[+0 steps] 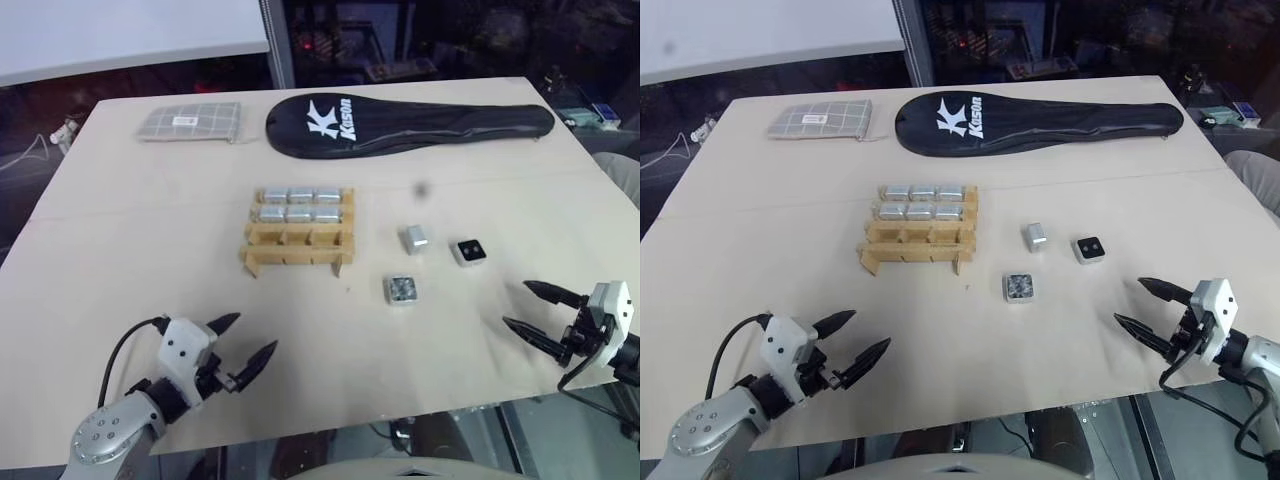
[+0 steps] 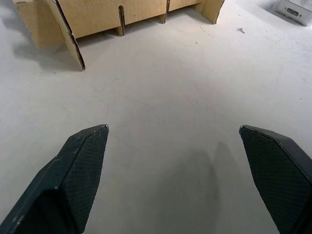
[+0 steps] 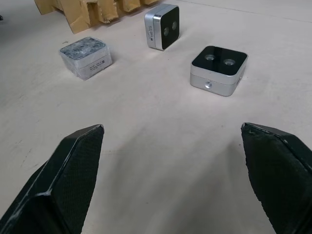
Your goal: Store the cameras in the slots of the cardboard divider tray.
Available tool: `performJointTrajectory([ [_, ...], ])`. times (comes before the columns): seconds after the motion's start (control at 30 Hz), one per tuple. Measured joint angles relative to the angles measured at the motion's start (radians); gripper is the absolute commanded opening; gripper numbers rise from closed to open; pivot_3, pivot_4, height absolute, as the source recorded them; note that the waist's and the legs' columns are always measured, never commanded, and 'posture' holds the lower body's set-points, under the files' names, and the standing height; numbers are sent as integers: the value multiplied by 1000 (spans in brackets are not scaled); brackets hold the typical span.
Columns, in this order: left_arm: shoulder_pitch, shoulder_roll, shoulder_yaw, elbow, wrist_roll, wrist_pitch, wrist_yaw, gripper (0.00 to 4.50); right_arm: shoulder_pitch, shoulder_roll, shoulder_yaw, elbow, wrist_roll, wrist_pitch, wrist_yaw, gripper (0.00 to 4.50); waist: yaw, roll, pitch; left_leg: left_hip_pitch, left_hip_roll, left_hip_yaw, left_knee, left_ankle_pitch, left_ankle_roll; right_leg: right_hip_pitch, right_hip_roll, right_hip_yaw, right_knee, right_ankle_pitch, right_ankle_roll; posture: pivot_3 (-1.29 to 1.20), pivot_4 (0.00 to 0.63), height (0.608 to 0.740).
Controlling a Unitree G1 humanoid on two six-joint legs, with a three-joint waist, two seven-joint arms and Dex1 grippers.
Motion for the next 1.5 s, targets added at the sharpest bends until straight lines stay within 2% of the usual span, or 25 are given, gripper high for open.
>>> performJointTrajectory([
  [0.8, -25, 11, -1, -1, -2, -2, -24, 4449, 21, 41, 20, -62, -60, -8, -84, 4500, 0, 0, 0, 0, 0, 1, 0, 0, 0, 0, 0, 1, 0, 0, 0, 0, 150, 740],
  [0.97, -35, 61, 38, 0, -132, 44, -123, 4449, -25, 125, 40, -92, -167, 60, -323, 4500, -1, 0, 0, 0, 2, 1, 1, 0, 0, 0, 3, 1, 1, 0, 0, 0, 150, 740],
  [1.1, -59, 186, 121, 0, -302, 92, -303, 4449, -68, 224, 96, -169, -244, 192, -544, 4500, -1, 1, 0, 0, 3, 1, 0, 0, 0, -2, 5, 1, 1, 0, 0, 0, 150, 740],
  [1.37, -186, 328, 198, 51, -406, 119, -502, 4449, -178, 376, 187, -182, -319, 252, -739, 4500, -3, 0, -1, 0, 3, 3, 0, 0, 0, -2, 5, 5, 1, 0, -1, 0, 150, 740],
  [1.5, -260, 389, 206, 128, -403, 117, -598, 4449, -217, 385, 199, -149, -346, 240, -766, 4500, -3, 0, -1, 0, 2, 3, 0, 0, 0, -2, 5, 6, 1, 0, -1, 0, 150, 740],
])
